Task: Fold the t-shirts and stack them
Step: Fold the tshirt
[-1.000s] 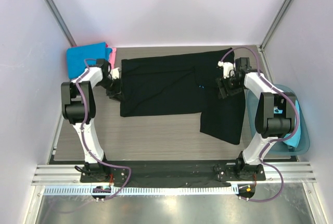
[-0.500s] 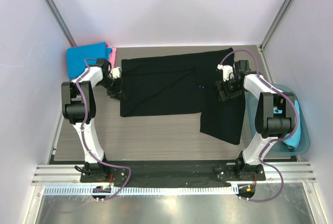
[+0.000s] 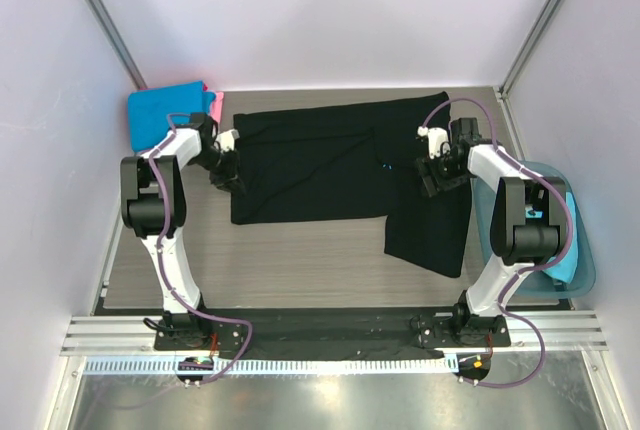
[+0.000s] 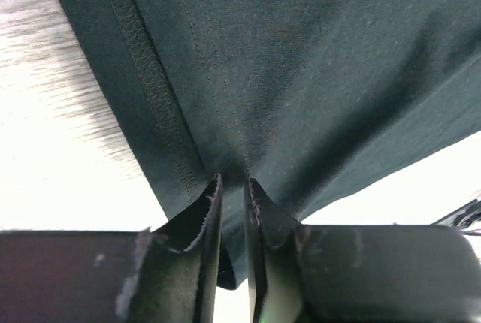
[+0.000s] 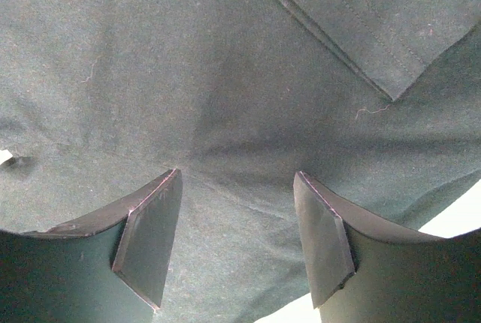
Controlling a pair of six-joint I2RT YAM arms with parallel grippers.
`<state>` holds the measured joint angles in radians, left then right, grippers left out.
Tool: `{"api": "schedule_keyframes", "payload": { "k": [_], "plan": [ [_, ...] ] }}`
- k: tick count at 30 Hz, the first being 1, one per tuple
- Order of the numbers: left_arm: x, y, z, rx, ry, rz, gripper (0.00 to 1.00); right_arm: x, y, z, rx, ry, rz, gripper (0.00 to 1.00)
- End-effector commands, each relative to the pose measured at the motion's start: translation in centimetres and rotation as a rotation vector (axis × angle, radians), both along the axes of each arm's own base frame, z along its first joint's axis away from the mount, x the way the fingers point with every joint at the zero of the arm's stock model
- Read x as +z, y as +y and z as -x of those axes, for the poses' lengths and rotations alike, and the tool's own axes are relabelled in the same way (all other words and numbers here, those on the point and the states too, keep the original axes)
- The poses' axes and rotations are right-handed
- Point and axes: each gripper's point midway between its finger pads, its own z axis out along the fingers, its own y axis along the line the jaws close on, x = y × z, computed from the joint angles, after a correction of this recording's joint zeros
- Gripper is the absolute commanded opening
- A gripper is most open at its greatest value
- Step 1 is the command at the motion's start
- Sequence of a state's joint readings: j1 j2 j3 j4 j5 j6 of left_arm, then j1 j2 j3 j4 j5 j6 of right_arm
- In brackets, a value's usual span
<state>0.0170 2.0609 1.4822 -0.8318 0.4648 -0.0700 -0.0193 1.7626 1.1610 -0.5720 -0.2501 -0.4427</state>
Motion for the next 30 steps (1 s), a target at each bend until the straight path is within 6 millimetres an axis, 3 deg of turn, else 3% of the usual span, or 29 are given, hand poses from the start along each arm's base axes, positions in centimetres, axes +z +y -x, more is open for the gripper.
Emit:
{"api": "schedule_keyframes", "payload": {
  "k": [1, 5, 8, 10, 11, 12, 20, 30],
  "plan": [
    [0.8, -0.4, 0.4, -0.008, -0.002, 0.018, 0.17, 1.0, -0.5, -0.7, 0.003, -0.055, 0.021, 0.67],
    [0.8, -0.3, 0.7, -0.007, -0.003, 0.013, 0.07, 1.1, -0.6, -0.6, -0.002, -0.058, 0.02, 0.67],
    [0.9, -0.1, 0.9, -0.007, -0.008, 0.002, 0.05, 1.2, -0.5, -0.5, -0.002, -0.061, 0.019, 0.67],
    [0.9, 0.3, 1.0, -0.006, -0.01, -0.023, 0.14, 1.2, -0.6, -0.5, -0.004, -0.062, 0.019, 0.67],
    [1.1, 0.5, 0.9, -0.003, -0.017, -0.033, 0.26, 1.3, -0.6, -0.5, -0.003, -0.062, 0.017, 0.67],
    [1.1, 0.6, 0.9, -0.004, -0.021, -0.043, 0.27, 1.2, -0.6, -0.5, -0.003, -0.062, 0.017, 0.67],
    [1.6, 0.6, 0.9, -0.002, -0.034, -0.042, 0.27, 1.3, -0.5, -0.2, -0.001, -0.066, 0.017, 0.67],
    [0.4, 0.4, 1.3, -0.001, 0.005, -0.035, 0.26, 1.2, -0.6, -0.1, -0.002, -0.066, 0.017, 0.67]
  ]
}}
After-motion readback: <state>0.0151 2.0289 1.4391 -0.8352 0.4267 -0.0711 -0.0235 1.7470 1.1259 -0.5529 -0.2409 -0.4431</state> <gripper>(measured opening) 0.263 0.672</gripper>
